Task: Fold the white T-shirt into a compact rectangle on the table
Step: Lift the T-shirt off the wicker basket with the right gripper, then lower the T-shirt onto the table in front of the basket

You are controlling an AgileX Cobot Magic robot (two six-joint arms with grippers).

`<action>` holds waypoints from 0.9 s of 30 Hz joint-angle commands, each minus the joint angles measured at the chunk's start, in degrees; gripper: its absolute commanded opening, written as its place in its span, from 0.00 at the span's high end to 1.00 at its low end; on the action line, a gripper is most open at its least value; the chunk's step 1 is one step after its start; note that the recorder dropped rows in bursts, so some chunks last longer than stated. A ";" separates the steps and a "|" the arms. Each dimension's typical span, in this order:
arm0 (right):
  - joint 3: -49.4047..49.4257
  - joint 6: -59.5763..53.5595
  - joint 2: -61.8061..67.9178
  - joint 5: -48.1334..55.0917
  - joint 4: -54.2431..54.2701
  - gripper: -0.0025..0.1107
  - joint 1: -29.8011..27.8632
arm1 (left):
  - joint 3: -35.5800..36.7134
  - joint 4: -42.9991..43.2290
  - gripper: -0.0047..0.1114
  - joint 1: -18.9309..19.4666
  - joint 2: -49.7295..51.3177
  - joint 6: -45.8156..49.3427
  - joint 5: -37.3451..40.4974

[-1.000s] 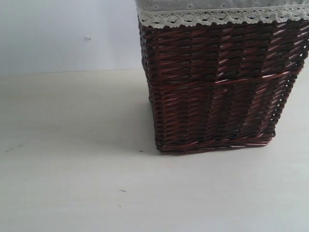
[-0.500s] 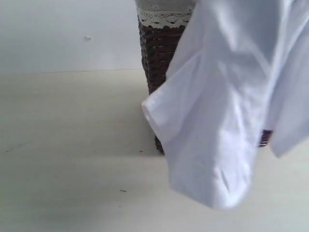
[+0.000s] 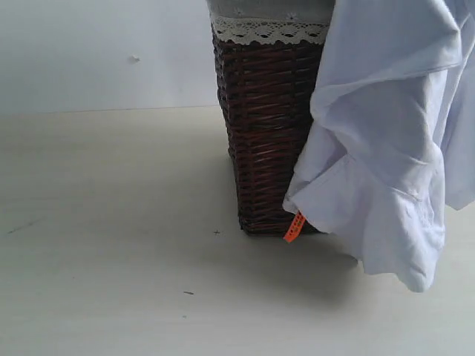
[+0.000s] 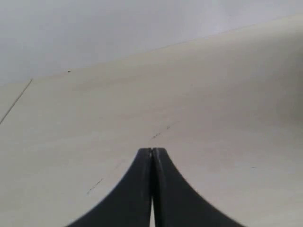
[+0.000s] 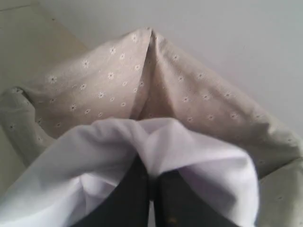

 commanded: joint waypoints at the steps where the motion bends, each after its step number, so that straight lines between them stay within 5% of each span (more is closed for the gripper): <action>1: 5.32 -2.36 -0.17 -0.14 3.02 0.98 -0.21 | 0.18 -0.16 0.96 -0.28 -0.34 -0.19 -0.09; 18: 9.95 -7.68 -0.58 -0.14 8.56 0.98 -0.10 | 0.18 -0.16 0.96 -0.28 -0.34 -0.19 -0.09; 27: 36.31 -29.90 -10.82 -0.14 20.81 0.98 10.37 | 0.18 -0.16 0.96 -0.28 -0.34 -0.19 -0.09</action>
